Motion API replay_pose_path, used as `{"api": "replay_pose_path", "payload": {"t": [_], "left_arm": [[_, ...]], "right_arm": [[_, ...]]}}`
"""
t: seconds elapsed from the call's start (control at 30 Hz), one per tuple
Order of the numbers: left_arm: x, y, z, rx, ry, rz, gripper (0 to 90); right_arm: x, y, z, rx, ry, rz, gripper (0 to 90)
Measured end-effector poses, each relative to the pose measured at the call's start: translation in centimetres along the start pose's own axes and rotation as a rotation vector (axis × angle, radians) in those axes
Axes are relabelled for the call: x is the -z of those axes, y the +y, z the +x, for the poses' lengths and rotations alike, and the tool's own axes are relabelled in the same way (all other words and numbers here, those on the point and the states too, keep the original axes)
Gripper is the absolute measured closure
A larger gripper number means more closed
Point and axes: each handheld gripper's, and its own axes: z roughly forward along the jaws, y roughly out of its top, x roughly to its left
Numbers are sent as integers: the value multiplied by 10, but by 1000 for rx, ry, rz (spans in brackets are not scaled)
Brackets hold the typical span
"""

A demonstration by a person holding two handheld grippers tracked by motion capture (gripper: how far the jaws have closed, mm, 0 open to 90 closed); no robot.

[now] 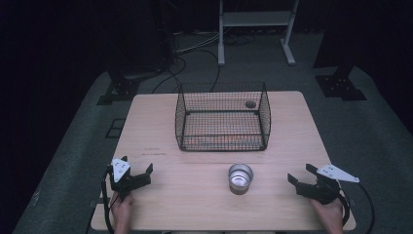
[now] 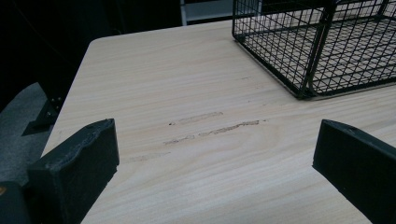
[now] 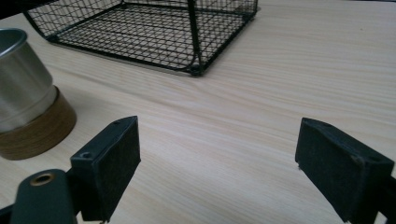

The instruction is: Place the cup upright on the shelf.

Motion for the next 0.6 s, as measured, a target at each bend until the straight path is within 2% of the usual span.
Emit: {"api": "replay_pose_path", "payload": {"t": [0.6], "left_arm": [[0, 0, 0, 1, -2, -1, 0]], "right_arm": [[-7, 4, 23, 93, 71, 31, 133]]}}
